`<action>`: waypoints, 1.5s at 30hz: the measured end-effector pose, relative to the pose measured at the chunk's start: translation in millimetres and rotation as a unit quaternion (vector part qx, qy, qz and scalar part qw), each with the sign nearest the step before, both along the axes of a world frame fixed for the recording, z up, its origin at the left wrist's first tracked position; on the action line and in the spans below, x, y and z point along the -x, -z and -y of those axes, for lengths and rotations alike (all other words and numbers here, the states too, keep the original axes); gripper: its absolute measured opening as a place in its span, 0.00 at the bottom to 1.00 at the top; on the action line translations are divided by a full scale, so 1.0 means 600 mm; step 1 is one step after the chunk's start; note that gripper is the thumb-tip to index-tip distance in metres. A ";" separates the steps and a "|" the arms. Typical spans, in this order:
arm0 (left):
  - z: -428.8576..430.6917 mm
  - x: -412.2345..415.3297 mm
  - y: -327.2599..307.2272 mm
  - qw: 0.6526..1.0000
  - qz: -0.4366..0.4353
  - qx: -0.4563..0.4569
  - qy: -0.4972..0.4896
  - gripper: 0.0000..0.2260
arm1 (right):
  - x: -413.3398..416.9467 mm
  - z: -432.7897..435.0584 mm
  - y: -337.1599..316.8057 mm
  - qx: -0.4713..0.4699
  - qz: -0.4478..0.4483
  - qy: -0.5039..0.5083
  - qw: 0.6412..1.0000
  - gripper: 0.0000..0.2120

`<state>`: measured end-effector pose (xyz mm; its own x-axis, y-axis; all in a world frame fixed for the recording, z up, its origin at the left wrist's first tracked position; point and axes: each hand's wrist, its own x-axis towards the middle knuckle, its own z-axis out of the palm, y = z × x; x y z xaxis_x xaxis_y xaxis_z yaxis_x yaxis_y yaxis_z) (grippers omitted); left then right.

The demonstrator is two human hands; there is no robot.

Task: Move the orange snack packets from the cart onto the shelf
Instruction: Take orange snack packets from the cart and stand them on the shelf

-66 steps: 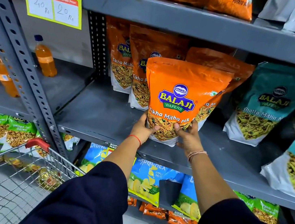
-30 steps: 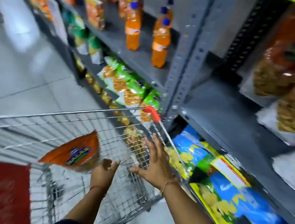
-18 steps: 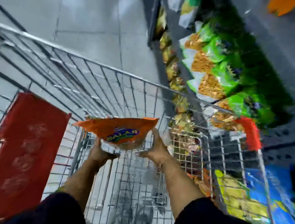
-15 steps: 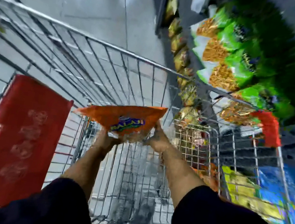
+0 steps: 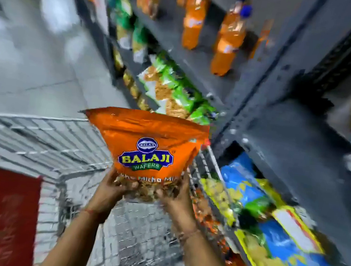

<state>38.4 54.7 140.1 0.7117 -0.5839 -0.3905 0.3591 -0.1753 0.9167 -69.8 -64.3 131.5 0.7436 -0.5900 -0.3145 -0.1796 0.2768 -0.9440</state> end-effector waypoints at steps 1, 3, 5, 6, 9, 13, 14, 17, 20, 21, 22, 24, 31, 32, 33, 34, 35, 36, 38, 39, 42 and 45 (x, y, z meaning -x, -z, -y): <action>0.009 0.016 -0.026 0.999 0.018 0.018 0.023 0.32 | 0.024 -0.002 -0.020 0.010 0.031 0.037 0.999 0.36; 0.041 0.060 -0.087 0.992 0.056 0.054 0.098 0.42 | 0.092 0.003 -0.065 0.043 0.067 0.126 0.989 0.31; 0.080 0.106 -0.134 0.980 0.093 0.079 0.156 0.48 | 0.164 0.006 -0.109 0.092 0.078 0.195 0.973 0.27; 0.099 0.124 -0.149 0.972 0.102 0.098 0.186 0.48 | 0.194 0.010 -0.128 0.106 0.078 0.222 0.966 0.25; 0.156 0.214 -0.192 0.941 0.154 0.118 0.275 0.40 | 0.314 0.022 -0.185 0.131 0.093 0.294 0.942 0.23; 0.215 0.384 -0.231 0.886 0.191 0.151 0.395 0.29 | 0.497 0.033 -0.210 0.202 0.101 0.384 0.895 0.24; 0.227 0.426 -0.236 0.870 0.195 0.161 0.424 0.29 | 0.539 0.037 -0.209 0.207 0.096 0.402 0.887 0.23; 0.283 0.566 -0.233 0.811 0.201 0.179 0.519 0.31 | 0.680 0.047 -0.219 0.238 0.067 0.463 0.851 0.23; 0.338 0.681 -0.232 0.791 0.213 0.186 0.543 0.30 | 0.782 0.085 -0.216 0.253 0.049 0.515 0.818 0.21; 0.354 0.708 -0.233 0.793 0.209 0.182 0.542 0.30 | 0.806 0.106 -0.212 0.257 0.038 0.524 0.811 0.21; 0.378 0.736 -0.228 0.798 0.202 0.177 0.540 0.30 | 0.832 0.128 -0.212 0.263 0.024 0.534 0.803 0.21; 0.418 0.766 -0.222 0.807 0.197 0.157 0.534 0.32 | 0.865 0.172 -0.204 0.258 0.006 0.534 0.805 0.24; 0.487 0.797 -0.198 0.806 0.218 0.071 0.545 0.34 | 0.884 0.225 -0.170 0.253 0.016 0.517 0.818 0.24; 0.489 0.798 -0.191 0.810 0.207 0.067 0.545 0.33 | 0.882 0.223 -0.167 0.260 0.019 0.516 0.816 0.24; 0.486 0.798 -0.189 0.812 0.200 0.066 0.545 0.33 | 0.881 0.223 -0.165 0.261 0.025 0.517 0.814 0.25; 0.488 0.799 -0.186 0.813 0.199 0.073 0.542 0.32 | 0.879 0.220 -0.170 0.260 0.028 0.518 0.814 0.27; 0.483 0.801 -0.188 0.812 0.209 0.076 0.540 0.31 | 0.879 0.220 -0.167 0.254 0.040 0.524 0.812 0.30; 0.482 0.802 -0.186 0.812 0.219 0.084 0.534 0.31 | 0.876 0.216 -0.166 0.248 0.042 0.541 0.803 0.33; 0.461 0.794 -0.181 0.819 0.245 0.111 0.507 0.32 | 0.856 0.194 -0.146 0.231 0.023 0.619 0.750 0.35; 0.444 0.790 -0.175 0.829 0.255 0.121 0.483 0.31 | 0.845 0.175 -0.128 0.238 -0.032 0.663 0.709 0.36; 0.387 0.742 -0.141 0.873 0.300 0.158 0.350 0.12 | 0.773 0.110 -0.083 0.373 -0.163 0.632 0.660 0.33; 0.354 0.663 -0.128 0.904 0.313 0.174 0.235 0.17 | 0.686 0.091 -0.058 0.450 -0.179 0.511 0.711 0.25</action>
